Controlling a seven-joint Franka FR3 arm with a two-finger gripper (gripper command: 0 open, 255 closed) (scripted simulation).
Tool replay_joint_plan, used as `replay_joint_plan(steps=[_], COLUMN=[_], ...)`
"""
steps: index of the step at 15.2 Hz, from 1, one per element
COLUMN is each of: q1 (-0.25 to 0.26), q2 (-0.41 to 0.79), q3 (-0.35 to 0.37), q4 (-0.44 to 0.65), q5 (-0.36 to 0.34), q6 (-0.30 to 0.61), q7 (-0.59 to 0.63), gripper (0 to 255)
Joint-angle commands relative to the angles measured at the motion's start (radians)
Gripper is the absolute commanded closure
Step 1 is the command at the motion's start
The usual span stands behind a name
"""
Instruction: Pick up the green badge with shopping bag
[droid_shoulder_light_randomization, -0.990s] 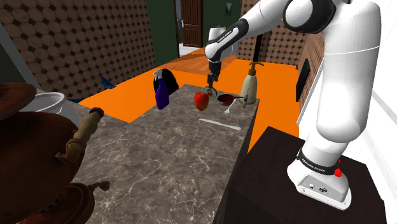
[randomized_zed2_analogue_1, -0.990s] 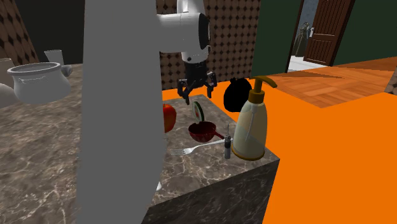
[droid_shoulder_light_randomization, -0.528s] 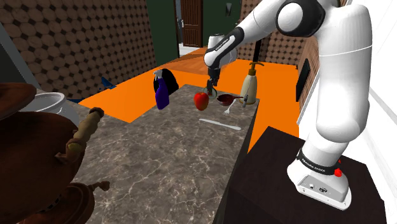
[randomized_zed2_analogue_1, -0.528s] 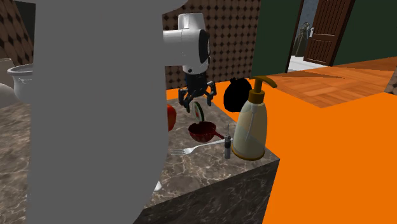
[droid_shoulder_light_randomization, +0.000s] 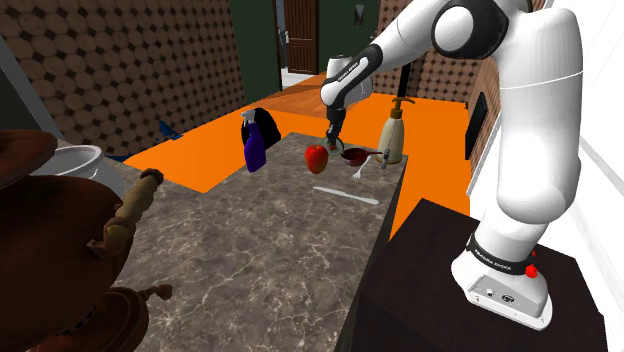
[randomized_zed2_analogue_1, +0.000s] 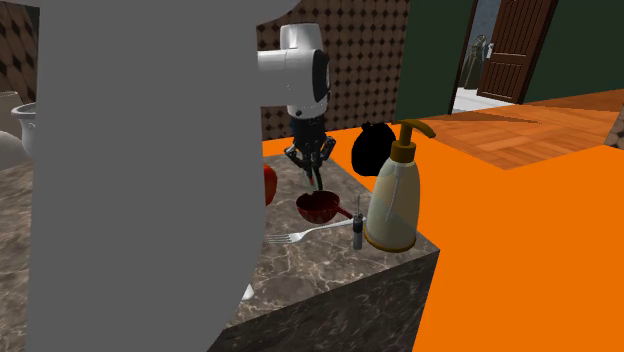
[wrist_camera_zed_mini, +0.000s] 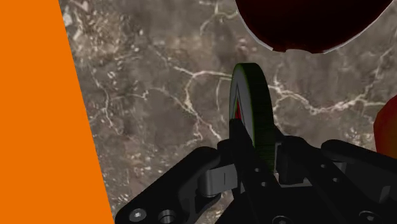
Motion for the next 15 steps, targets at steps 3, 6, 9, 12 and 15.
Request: replay_joint_plan(steps=[3, 6, 9, 12, 15], q1=[-0.001, 0.001, 0.002, 0.004, 0.005], q2=[0.003, -0.015, -0.037, -0.057, -0.076], q3=[-0.001, -0.002, -0.004, -0.006, -0.008], q4=[0.000, 0.005, 0.017, 0.030, 0.046], q5=[0.000, -0.003, -0.007, -0.011, -0.014], q6=[0.000, -0.022, -0.055, -0.089, -0.124], q7=[-0.001, 0.000, 0.001, 0.002, 0.002], gripper=[255, 255, 255, 255, 255])
